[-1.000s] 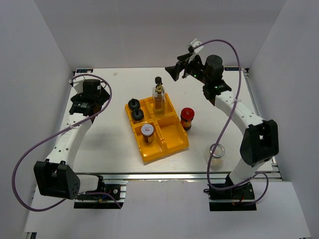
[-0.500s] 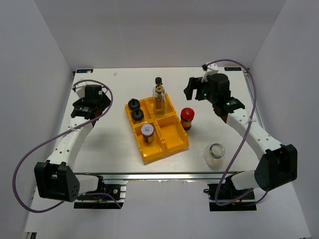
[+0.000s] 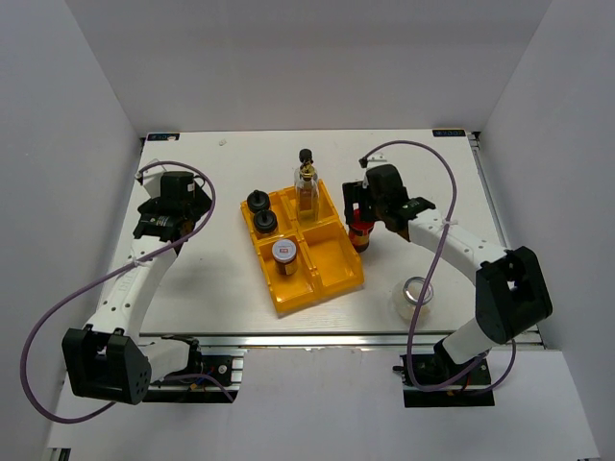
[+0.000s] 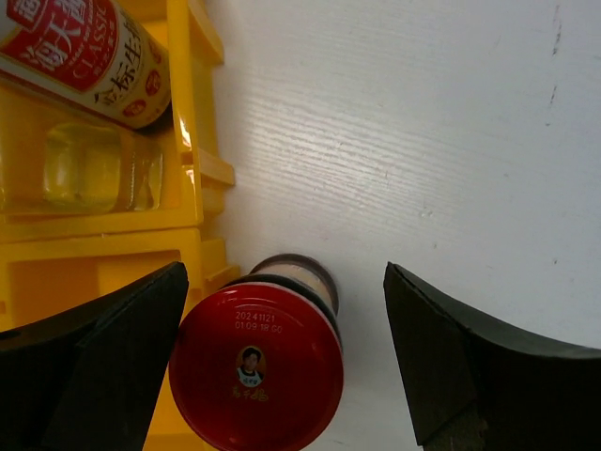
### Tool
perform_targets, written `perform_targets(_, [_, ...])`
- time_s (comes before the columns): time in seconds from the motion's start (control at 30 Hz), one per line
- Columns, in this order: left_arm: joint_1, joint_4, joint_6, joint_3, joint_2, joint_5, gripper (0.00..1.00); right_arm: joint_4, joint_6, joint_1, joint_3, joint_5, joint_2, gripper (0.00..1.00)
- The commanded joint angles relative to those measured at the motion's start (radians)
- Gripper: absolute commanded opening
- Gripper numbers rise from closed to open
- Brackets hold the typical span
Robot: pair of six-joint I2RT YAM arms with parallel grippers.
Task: Organize the condiment bottles
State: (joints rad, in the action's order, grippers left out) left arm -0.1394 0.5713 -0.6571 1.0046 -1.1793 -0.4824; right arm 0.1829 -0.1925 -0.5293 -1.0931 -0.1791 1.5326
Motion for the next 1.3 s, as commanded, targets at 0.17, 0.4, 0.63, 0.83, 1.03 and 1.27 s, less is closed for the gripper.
perform_targets(0.17, [0.004, 0.001, -0.022, -0.011, 0.029, -0.016, 0.98, 0.032, -0.022, -0.020, 0.030, -0.020, 0.009, 0.68])
perform_targets(0.4, [0.004, 0.002, -0.032, -0.020, 0.038, -0.019, 0.98, 0.085, -0.045, -0.021, 0.062, -0.013, -0.014, 0.81])
perform_targets(0.63, [0.004, 0.004, -0.035, -0.021, 0.041, -0.018, 0.98, 0.067, -0.044, -0.029, 0.098, -0.037, -0.055, 0.69])
perform_targets(0.83, [0.004, 0.001, -0.035, -0.018, 0.044, -0.016, 0.98, 0.033, -0.013, -0.034, 0.093, -0.062, -0.104, 0.17])
perform_targets(1.03, [0.004, -0.024, -0.032, -0.037, 0.046, 0.008, 0.98, 0.026, 0.054, -0.034, 0.079, -0.054, -0.219, 0.02])
perform_targets(1.27, [0.004, -0.033, -0.032, -0.054, 0.049, 0.019, 0.98, 0.041, 0.152, -0.070, 0.050, 0.111, -0.374, 0.00])
